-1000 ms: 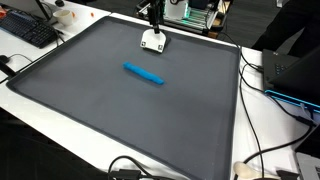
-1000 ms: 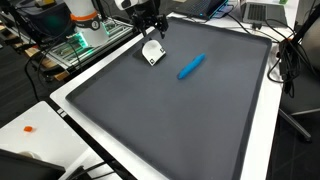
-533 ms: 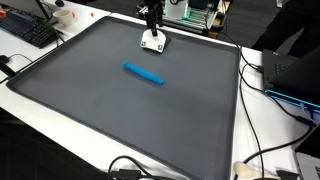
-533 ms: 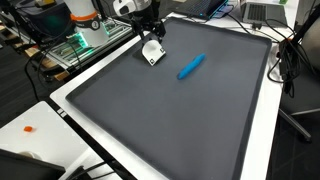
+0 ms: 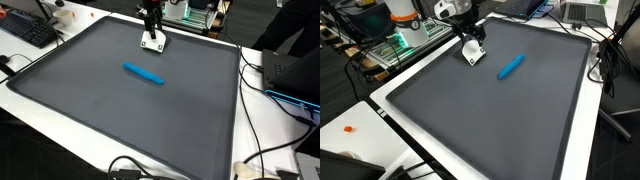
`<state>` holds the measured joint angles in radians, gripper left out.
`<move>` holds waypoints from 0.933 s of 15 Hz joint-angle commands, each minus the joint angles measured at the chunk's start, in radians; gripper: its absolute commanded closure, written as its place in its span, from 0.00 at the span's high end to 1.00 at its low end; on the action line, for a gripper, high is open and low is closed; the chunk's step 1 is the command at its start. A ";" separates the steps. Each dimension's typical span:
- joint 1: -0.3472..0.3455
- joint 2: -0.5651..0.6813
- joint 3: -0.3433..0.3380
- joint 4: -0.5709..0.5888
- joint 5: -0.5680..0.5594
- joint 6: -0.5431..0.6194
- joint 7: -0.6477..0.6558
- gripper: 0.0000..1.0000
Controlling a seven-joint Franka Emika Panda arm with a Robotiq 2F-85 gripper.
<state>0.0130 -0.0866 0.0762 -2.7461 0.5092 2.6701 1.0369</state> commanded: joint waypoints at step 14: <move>0.031 0.089 -0.005 0.032 0.051 0.118 -0.013 0.84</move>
<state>0.0319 -0.0227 0.0764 -2.7223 0.5412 2.7610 1.0318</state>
